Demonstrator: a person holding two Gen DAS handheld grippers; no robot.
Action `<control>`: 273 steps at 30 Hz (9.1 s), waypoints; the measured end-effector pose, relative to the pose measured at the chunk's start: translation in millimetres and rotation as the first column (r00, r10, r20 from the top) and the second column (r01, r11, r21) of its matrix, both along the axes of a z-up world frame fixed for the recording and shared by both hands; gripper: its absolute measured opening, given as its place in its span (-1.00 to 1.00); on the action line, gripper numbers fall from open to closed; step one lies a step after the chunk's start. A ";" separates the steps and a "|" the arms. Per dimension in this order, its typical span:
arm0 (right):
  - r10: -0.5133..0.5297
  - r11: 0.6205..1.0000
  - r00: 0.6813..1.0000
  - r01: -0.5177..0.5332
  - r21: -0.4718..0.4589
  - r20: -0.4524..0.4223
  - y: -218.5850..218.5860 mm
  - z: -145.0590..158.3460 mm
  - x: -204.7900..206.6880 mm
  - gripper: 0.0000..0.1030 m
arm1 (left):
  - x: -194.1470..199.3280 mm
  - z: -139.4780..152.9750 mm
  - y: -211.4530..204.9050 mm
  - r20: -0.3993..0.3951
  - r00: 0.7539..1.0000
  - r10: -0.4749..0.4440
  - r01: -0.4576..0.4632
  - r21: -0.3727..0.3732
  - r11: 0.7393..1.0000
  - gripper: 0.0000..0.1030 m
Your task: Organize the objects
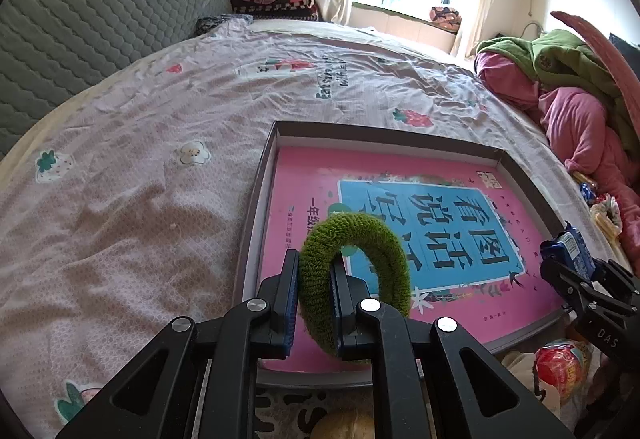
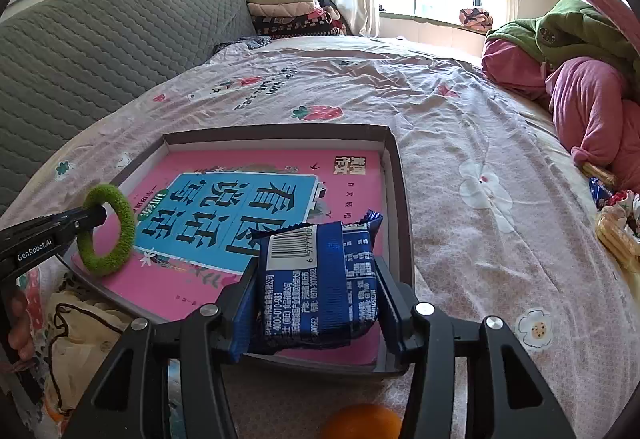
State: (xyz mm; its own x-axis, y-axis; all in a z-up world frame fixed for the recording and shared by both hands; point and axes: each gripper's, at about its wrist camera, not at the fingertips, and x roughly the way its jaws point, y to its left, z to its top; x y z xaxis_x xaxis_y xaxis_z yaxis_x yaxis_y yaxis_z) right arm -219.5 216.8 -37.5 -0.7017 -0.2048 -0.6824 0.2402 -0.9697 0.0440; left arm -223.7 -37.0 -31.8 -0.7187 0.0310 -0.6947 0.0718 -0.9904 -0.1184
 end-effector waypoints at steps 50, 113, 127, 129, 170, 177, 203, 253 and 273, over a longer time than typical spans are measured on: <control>0.050 0.998 0.986 -0.055 -0.028 -0.159 0.7 47.0 55.4 0.22 | 74.3 48.7 26.4 -0.133 0.991 0.003 -0.009 -0.049 0.999 0.44; 0.158 0.986 0.964 -0.165 -0.017 -0.213 -35.2 26.3 186.4 0.25 | 189.2 22.1 41.7 -0.079 0.988 -0.136 0.126 -0.116 0.985 0.45; 0.184 0.982 0.958 -0.187 0.006 -0.219 -46.0 21.4 201.9 0.25 | 199.3 6.0 37.8 -0.041 0.986 -0.159 0.154 -0.107 0.982 0.45; 0.182 0.983 0.961 -0.186 0.001 -0.209 -46.3 19.7 201.4 0.25 | 198.6 4.4 36.6 -0.035 0.986 -0.160 0.156 -0.097 0.983 0.45; 0.198 0.957 0.977 -0.176 -0.231 0.075 -61.5 -16.0 136.9 0.26 | 172.6 -29.4 50.2 -0.015 0.974 -0.226 0.224 -0.083 0.971 0.44; 0.213 0.936 0.974 -0.181 -0.301 0.076 -52.8 -20.2 130.2 0.13 | 165.1 -33.4 50.7 -0.014 0.974 -0.224 0.223 -0.070 0.972 0.44; 0.203 0.964 0.975 -0.215 -0.158 -0.092 -47.2 0.5 150.2 0.10 | 163.1 -33.8 55.6 -0.038 0.967 -0.251 0.250 -0.024 0.968 -0.14; 0.212 0.957 0.944 -0.253 -0.144 -0.251 -31.5 34.5 178.9 0.10 | 200.0 28.8 56.2 -0.165 0.971 -0.175 0.157 -0.117 0.981 -0.22; 0.218 0.964 0.937 -0.250 -0.090 -0.273 -34.0 36.7 182.3 0.10 | 202.2 39.1 53.0 -0.207 0.964 -0.168 0.146 -0.118 0.982 -0.22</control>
State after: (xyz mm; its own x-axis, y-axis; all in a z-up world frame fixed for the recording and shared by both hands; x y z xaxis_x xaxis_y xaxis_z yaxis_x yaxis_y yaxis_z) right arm -37.2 182.8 -0.7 -0.7727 -0.4545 -0.4432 0.4786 -0.8757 0.0637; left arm -21.5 16.0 7.4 -0.8433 0.0934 -0.5292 -0.1018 -0.9947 -0.0134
